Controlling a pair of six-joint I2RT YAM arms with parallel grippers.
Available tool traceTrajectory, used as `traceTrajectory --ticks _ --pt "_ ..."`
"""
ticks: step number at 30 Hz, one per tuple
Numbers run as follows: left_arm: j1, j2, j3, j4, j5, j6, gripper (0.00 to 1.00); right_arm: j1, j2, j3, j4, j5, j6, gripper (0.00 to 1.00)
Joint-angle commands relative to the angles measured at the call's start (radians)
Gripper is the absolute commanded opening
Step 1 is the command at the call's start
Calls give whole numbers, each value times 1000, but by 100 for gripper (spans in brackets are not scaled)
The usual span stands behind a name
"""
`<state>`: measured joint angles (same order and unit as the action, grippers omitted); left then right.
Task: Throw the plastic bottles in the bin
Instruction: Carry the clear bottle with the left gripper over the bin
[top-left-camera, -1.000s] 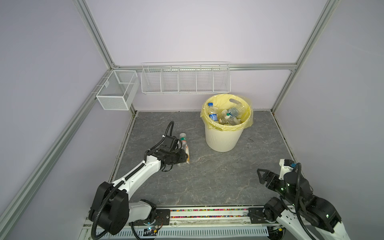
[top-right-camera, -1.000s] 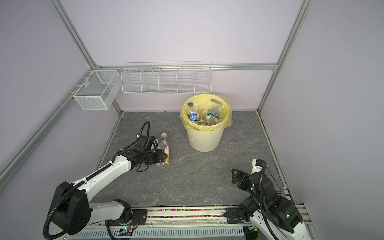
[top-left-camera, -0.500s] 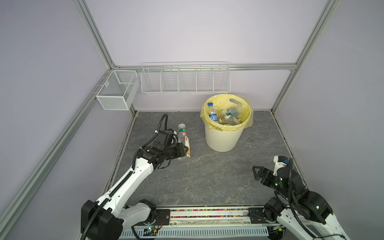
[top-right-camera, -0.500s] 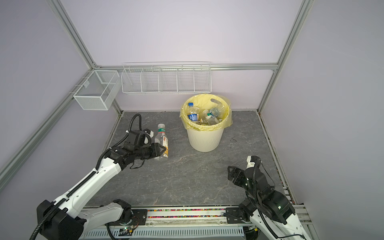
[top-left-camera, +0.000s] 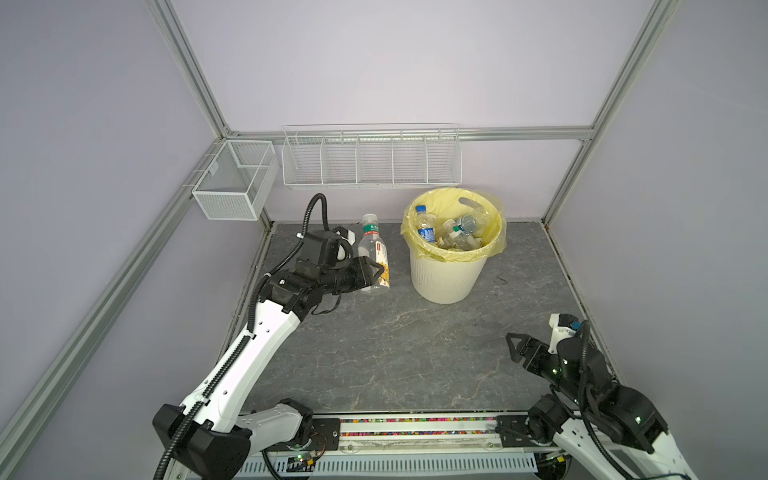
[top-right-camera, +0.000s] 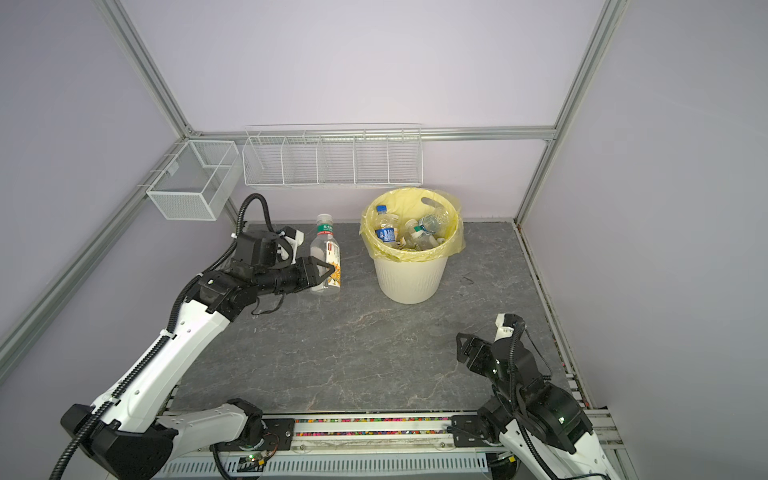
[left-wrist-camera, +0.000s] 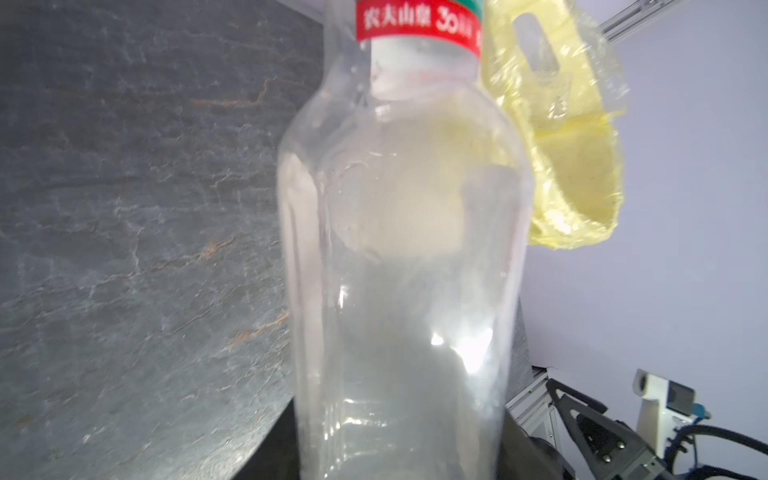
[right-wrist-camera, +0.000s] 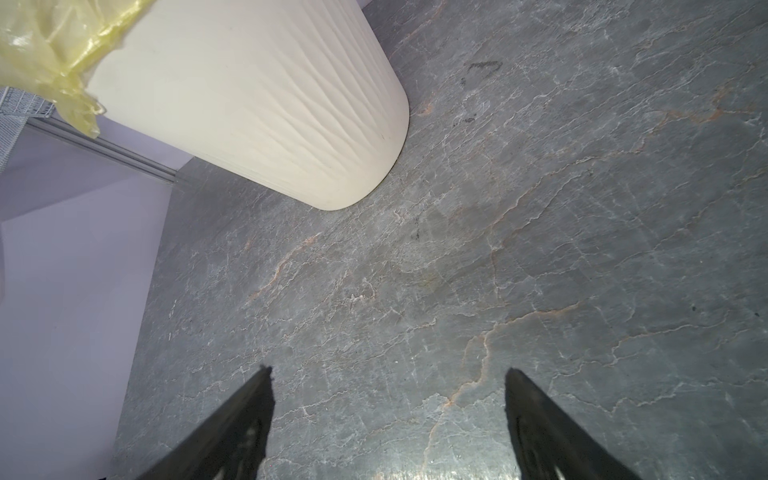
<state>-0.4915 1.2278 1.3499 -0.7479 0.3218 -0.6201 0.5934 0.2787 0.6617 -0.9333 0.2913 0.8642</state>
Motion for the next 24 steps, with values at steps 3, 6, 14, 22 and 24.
traceTrajectory --ticks 3,6,14,22,24 --pt "-5 42 147 -37 57 -1 48 1 -4 -7 -15 9 16 88" --pt "-5 46 179 -35 68 -10 48 1 -3 -10 -17 8 18 88" --pt "-5 -14 88 -11 50 -33 48 1 -6 -9 -16 17 17 88" --pt "-11 -16 83 -11 48 -52 48 2 1 -11 -8 11 16 88" --pt "-20 -2 99 -10 42 -55 48 1 1 -11 -8 9 18 88"
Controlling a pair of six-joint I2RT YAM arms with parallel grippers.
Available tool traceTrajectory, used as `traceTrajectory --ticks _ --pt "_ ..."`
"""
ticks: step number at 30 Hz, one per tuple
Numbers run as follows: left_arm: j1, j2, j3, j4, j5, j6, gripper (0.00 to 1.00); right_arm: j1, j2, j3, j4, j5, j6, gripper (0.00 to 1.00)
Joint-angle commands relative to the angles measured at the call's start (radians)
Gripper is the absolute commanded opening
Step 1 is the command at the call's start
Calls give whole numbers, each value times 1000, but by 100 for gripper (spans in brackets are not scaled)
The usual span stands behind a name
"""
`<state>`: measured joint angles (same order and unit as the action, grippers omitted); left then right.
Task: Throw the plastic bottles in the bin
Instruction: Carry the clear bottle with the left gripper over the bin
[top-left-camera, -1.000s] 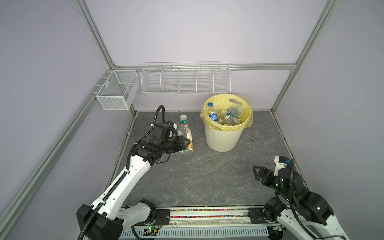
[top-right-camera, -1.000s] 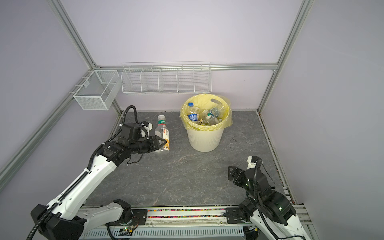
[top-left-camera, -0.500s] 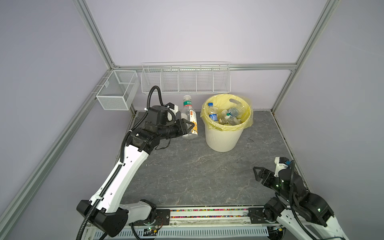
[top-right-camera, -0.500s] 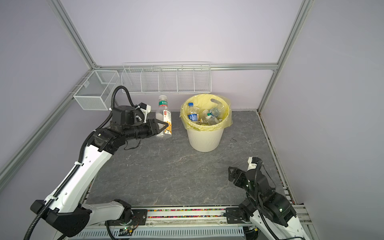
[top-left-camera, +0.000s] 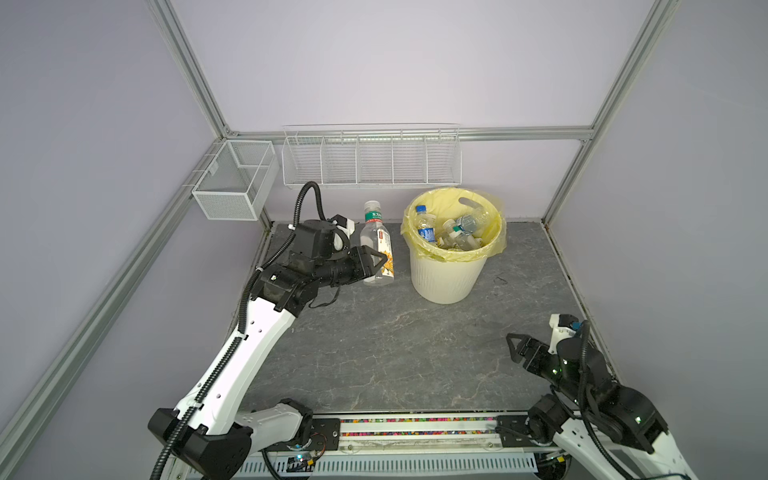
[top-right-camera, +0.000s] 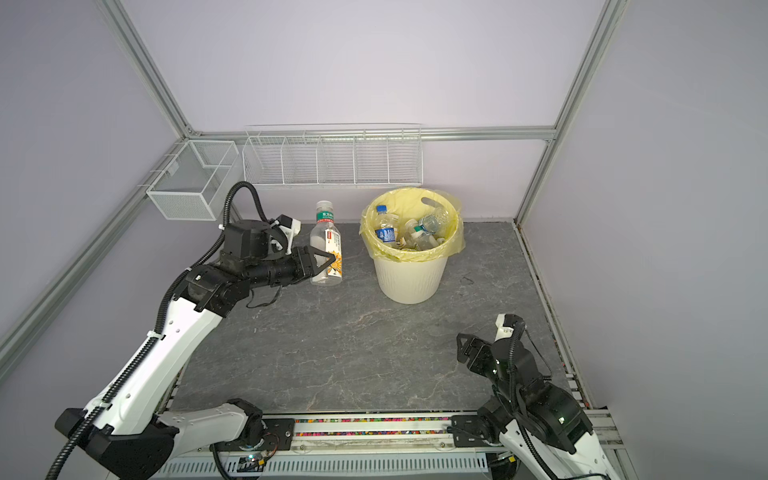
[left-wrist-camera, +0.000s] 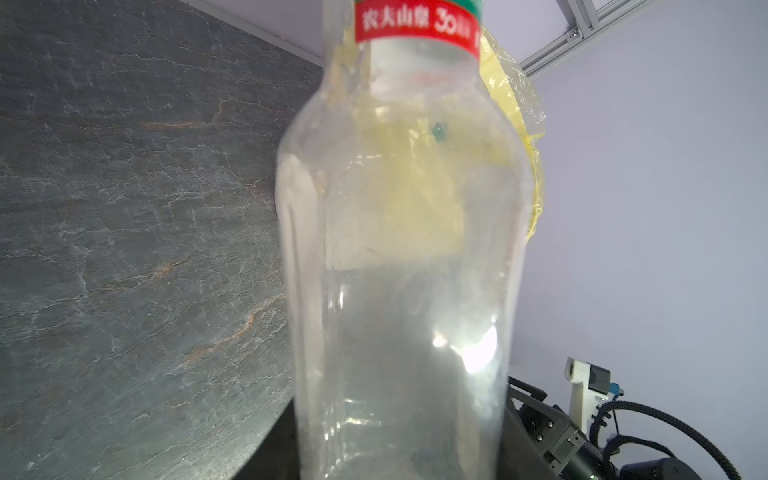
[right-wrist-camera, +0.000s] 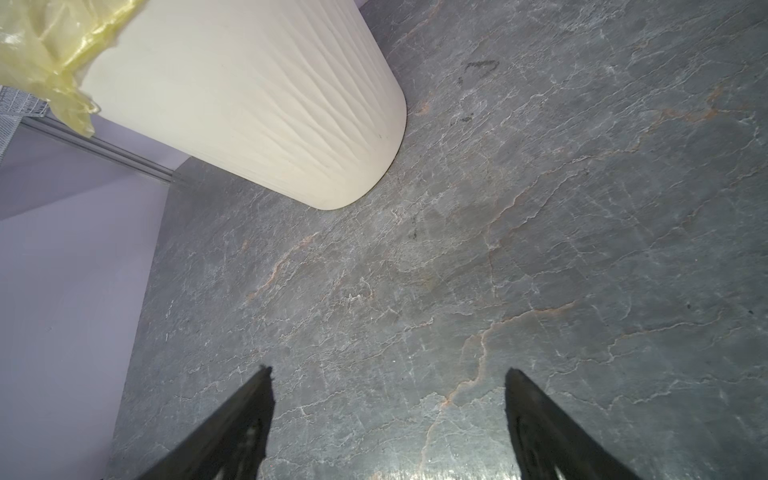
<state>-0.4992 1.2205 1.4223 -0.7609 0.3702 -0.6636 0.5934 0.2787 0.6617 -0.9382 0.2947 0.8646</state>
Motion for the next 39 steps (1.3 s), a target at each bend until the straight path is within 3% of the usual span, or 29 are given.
traceTrajectory --ticks 1,10,13,17,20,22,25,31,39 --pt "-18 14 36 2 -11 -12 48 1 1 -10 -4 5 19 88" --pt "-117 157 208 -13 -75 -13 48 1 -18 4 -12 7 20 88" --pt "-155 252 318 -8 -107 -11 48 1 -25 6 -48 9 22 88" --pt "-189 487 616 -68 -102 -16 49 1 -30 12 -55 12 25 88" --pt "-203 724 931 -187 -65 -15 60 0 -30 16 -61 16 28 88" --pt "-205 862 1143 -287 -39 -9 99 1 -32 21 -67 20 32 88" --pt "-205 958 1358 -404 -80 9 99 1 -39 31 -80 21 33 88" --pt "-200 781 1104 -248 -80 -19 99 0 -54 41 -100 40 30 88" --pt "-194 648 1055 -344 -175 55 99 0 -14 35 -50 44 2 88"
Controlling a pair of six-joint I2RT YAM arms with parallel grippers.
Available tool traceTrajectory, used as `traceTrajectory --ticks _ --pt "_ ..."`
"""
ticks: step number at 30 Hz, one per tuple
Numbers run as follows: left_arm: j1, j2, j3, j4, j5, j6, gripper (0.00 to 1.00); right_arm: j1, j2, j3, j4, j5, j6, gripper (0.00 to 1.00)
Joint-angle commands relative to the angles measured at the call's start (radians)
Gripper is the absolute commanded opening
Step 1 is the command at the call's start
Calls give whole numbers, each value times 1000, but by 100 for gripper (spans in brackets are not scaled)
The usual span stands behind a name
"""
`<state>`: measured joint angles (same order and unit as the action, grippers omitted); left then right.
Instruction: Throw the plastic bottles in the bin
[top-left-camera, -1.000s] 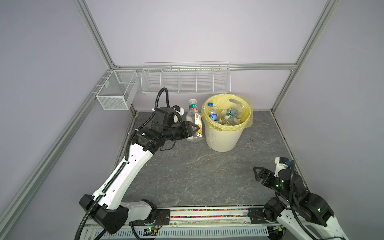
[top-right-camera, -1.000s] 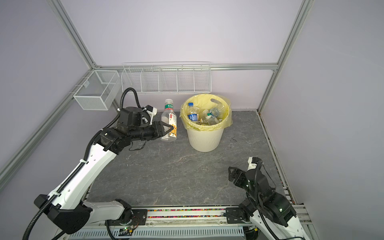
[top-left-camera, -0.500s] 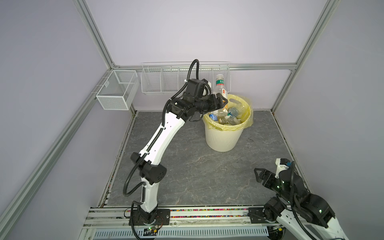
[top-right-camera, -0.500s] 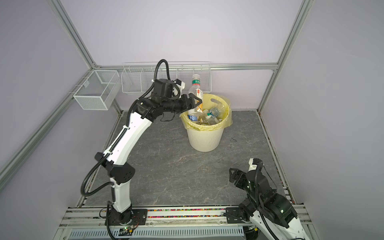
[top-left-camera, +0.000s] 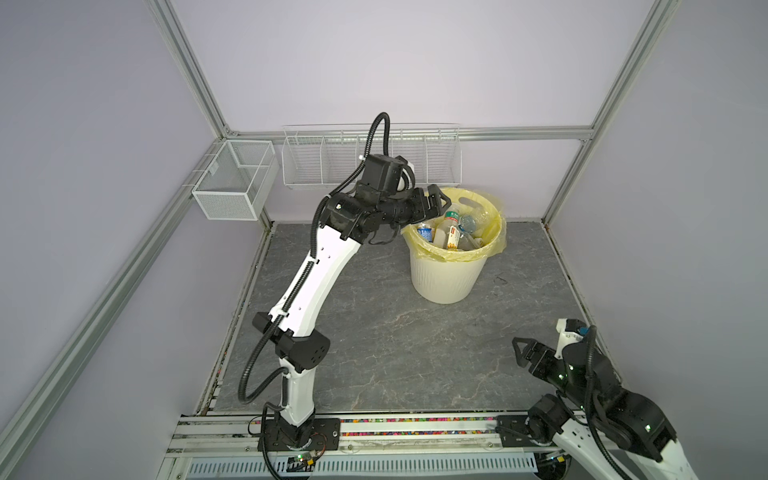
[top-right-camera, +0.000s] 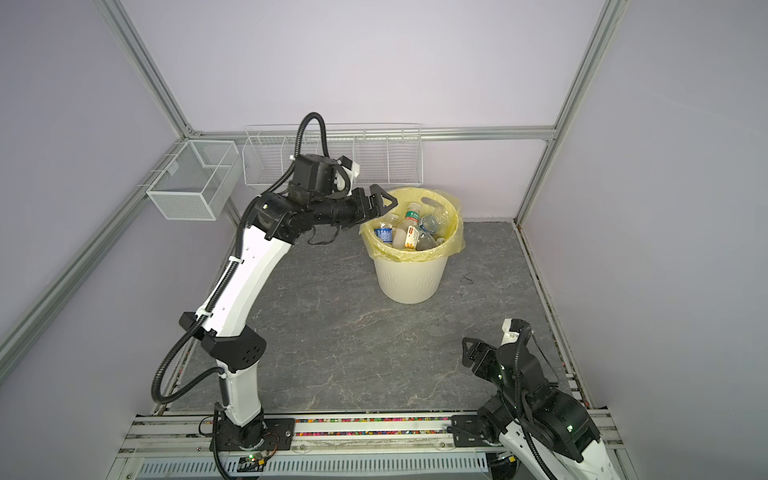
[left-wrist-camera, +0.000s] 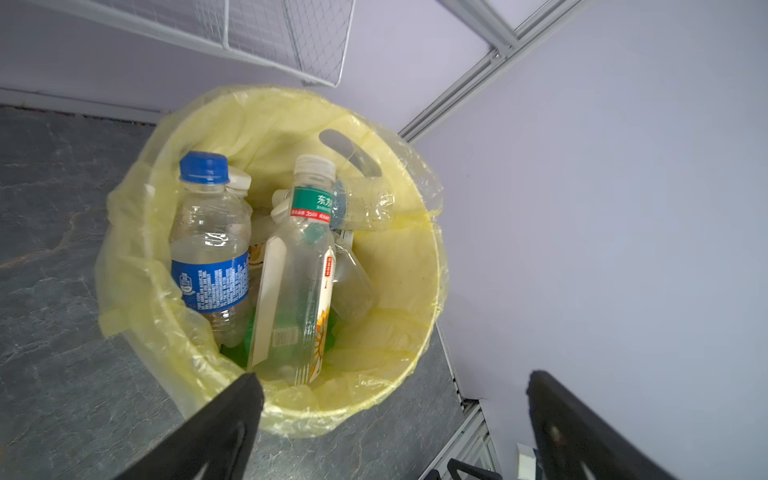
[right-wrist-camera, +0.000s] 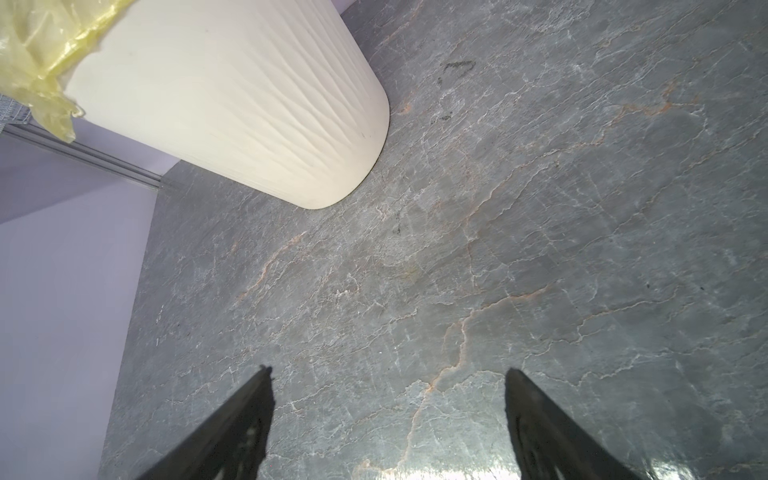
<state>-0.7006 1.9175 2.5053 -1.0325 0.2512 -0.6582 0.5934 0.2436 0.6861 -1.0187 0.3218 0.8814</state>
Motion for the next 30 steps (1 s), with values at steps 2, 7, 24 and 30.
traceTrajectory --ticks 2,7,24,30 --pt "12 -106 -109 -84 -99 82 99 0 48 7 53 22 -30 88" --pt "73 -324 -509 51 -192 129 99 0 171 24 140 48 -93 88" --pt "535 -655 -1333 389 -426 281 99 -32 543 23 466 309 -379 89" --pt "552 -657 -1558 648 -630 394 99 -99 584 -44 615 346 -423 89"
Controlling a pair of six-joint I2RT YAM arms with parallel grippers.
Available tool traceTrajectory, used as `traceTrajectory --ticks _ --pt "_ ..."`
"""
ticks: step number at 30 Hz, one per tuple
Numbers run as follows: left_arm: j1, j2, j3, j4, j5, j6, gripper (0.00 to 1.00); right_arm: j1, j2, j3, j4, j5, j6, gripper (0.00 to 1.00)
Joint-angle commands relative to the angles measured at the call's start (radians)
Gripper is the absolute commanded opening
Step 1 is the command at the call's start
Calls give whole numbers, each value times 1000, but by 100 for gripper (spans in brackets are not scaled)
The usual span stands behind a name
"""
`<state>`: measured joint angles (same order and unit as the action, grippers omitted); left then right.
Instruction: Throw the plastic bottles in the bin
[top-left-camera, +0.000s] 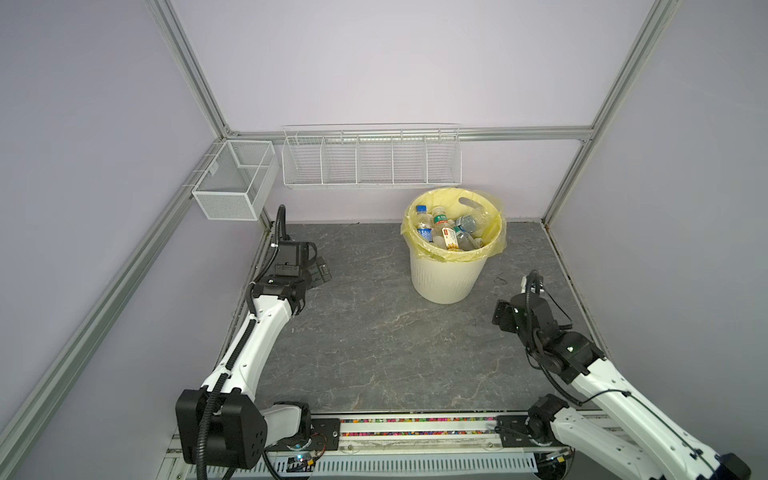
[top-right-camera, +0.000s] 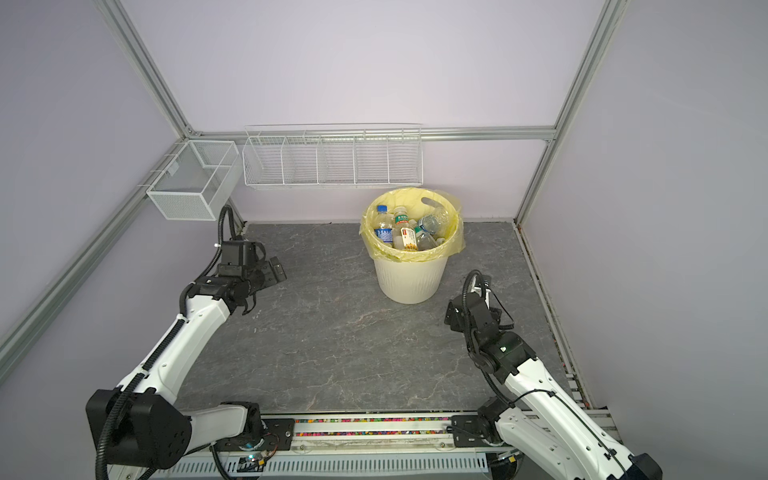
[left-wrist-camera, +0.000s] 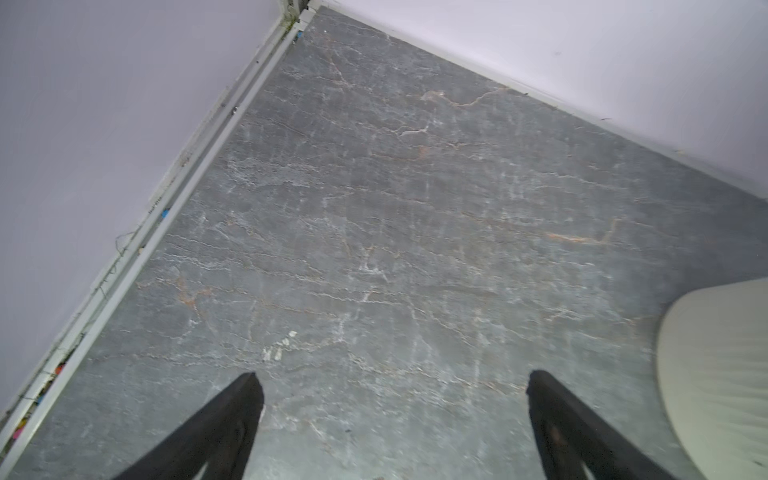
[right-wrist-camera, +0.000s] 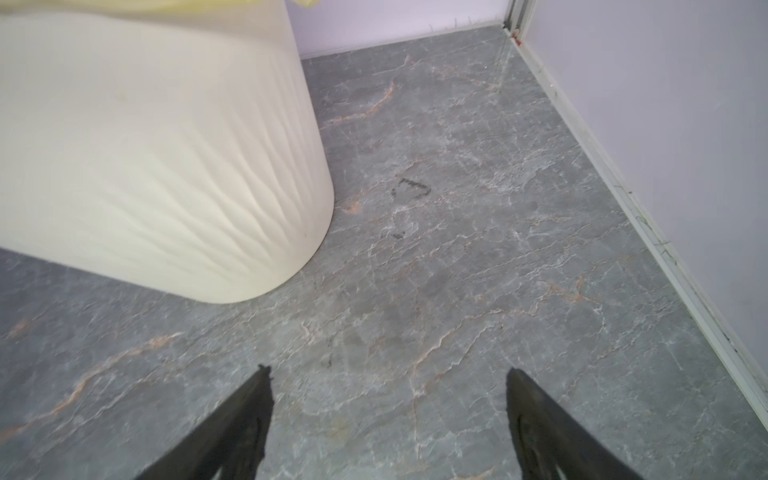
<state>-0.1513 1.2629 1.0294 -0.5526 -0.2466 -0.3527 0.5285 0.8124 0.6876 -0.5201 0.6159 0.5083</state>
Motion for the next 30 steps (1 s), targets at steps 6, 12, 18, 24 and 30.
traceTrajectory --ticks 6,12,18,24,30 --pt "33 43 -237 436 -244 105 99 -183 58 -124 267 -16 -79 89" --pt "33 104 -376 717 -310 128 99 -287 115 -177 422 1 -179 89" --pt "33 141 -495 1002 -285 169 99 -401 221 -193 553 -28 -224 89" --pt "33 158 -517 1093 -266 242 99 -458 392 -213 787 -43 -309 89" --pt "35 184 -614 1333 -202 318 99 -482 542 -234 1007 -12 -312 89"
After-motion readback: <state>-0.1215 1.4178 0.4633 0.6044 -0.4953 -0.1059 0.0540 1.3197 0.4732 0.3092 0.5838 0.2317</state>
